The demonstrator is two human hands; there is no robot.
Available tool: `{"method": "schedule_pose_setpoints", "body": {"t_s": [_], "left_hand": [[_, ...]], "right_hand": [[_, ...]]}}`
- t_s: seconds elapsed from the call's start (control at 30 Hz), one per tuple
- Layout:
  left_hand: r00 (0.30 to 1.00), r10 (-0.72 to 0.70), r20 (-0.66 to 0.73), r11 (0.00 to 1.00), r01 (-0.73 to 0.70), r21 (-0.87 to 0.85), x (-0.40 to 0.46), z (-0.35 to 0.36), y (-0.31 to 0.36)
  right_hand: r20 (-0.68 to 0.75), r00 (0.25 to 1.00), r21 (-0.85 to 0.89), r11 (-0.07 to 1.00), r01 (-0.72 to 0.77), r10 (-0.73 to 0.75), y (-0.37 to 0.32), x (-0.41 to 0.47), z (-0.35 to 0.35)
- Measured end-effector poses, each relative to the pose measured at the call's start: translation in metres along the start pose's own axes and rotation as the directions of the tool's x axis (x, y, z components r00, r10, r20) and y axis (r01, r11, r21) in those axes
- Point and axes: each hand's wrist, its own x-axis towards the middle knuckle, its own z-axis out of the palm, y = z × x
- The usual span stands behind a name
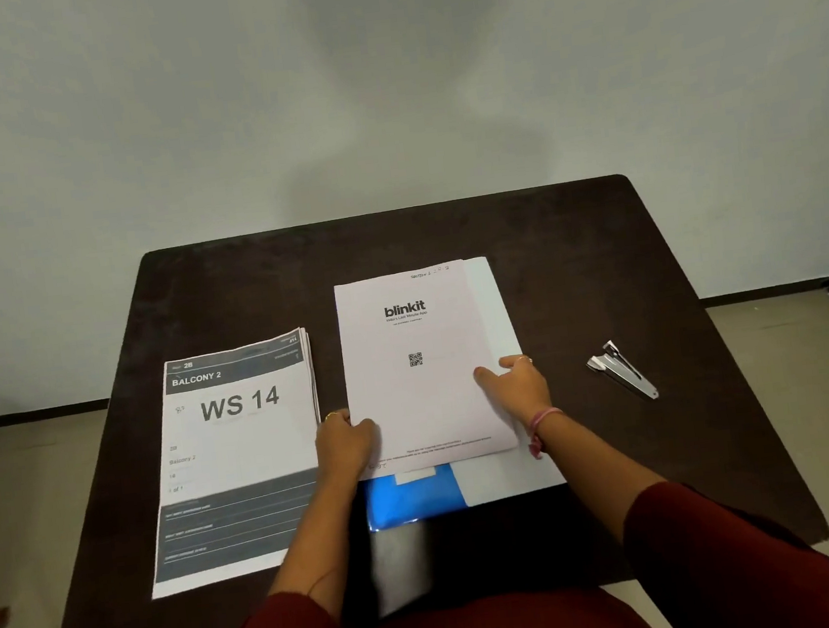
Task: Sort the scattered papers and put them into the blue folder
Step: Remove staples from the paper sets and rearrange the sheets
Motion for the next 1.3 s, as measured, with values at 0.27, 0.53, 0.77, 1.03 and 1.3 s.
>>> {"method": "schedule_pose_setpoints", "body": {"t_s": [0.27, 0.53, 0.77, 1.03, 1.3], "left_hand": [[0.997, -0.035, -0.072, 0.999, 0.036, 0.023, -0.012, 0.004, 0.001], [0.995, 0.001, -0.097, 0.995, 0.009, 0.102, -0.004, -0.002, 0.001], [0.989, 0.015, 0.148, 0.996, -0.027, 0.080, 0.006, -0.013, -0.008], [0.835, -0.143, 0.532, 0.983, 0.184, -0.026, 0.001, -0.023, -0.024], [0.942, -0.036, 0.335, 0.938, 0.147, -0.314, 0.021, -0.003, -0.013]], "right_hand": [[0.006, 0.997, -0.234, 0.969, 0.073, -0.073, -0.002, -0.003, 0.005], [-0.032, 0.994, -0.038, 0.994, 0.099, -0.101, -0.006, -0.014, 0.016], [0.106, 0.994, 0.122, 0.993, 0.008, -0.021, 0.006, -0.012, 0.006], [0.180, 0.978, -0.135, 0.982, 0.130, -0.105, 0.057, -0.040, -0.024], [0.281, 0.960, -0.341, 0.935, 0.101, -0.001, 0.077, -0.059, -0.032]]}}
